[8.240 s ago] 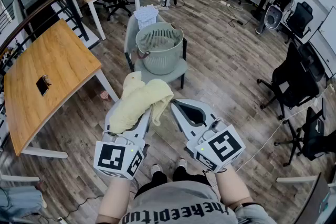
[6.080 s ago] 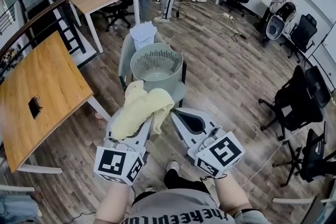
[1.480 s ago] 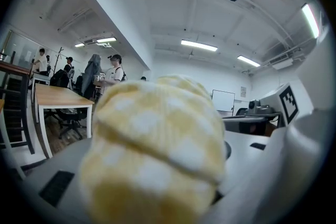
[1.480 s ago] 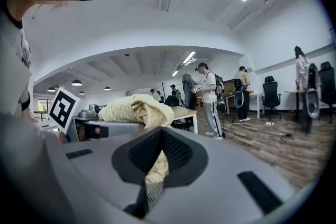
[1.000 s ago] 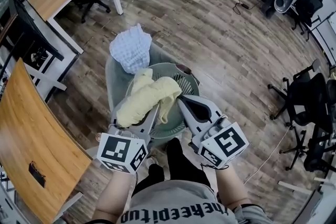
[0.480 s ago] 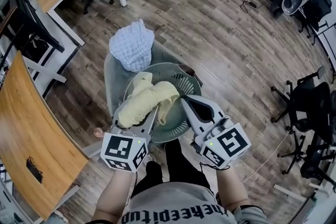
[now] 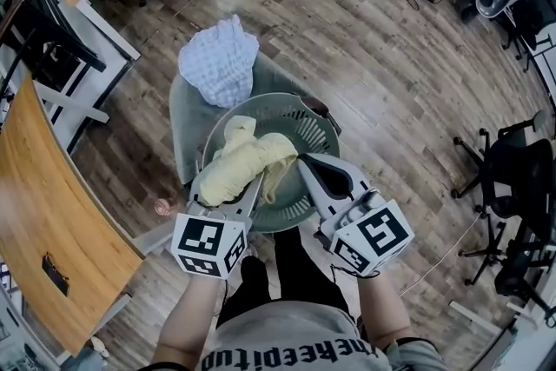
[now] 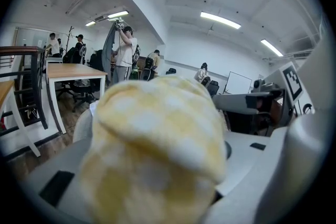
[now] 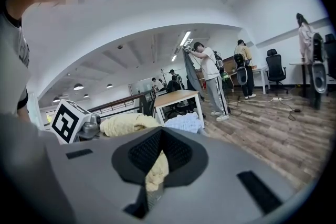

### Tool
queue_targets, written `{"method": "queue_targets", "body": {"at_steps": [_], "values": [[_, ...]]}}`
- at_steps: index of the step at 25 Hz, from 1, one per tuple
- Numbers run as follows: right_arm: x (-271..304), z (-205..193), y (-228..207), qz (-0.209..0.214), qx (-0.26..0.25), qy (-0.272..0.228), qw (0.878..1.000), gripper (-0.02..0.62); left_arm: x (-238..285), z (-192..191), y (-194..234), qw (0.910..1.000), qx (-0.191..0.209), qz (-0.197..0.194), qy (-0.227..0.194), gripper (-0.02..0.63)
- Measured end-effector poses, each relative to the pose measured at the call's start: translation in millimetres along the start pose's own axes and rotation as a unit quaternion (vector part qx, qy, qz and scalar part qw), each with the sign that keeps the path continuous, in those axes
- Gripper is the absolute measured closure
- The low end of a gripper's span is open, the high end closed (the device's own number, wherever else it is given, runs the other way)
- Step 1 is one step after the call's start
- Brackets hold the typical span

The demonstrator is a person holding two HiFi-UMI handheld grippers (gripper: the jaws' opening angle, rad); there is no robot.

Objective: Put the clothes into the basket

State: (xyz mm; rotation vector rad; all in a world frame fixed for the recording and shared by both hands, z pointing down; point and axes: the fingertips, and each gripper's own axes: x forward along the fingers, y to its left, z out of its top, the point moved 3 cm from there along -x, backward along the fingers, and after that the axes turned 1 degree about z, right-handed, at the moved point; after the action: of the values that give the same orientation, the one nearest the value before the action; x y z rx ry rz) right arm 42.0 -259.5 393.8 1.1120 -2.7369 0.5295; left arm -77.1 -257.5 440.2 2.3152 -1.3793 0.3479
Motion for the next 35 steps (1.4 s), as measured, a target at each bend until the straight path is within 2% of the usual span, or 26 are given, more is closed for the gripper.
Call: {"method": "queue_targets", "body": {"at_steps": [22,35], "values": [[16,-36,-29,0.0,0.033,0.04,0.999,0.586,42,-61,5,0.9972,-0.017,-0.001,0.073,0.377],[20,-46,-33,0.005,0.04,0.048,0.998,0.586,49,-85,2,0.9931,-0.006,-0.011,0.117,0.346]]}}
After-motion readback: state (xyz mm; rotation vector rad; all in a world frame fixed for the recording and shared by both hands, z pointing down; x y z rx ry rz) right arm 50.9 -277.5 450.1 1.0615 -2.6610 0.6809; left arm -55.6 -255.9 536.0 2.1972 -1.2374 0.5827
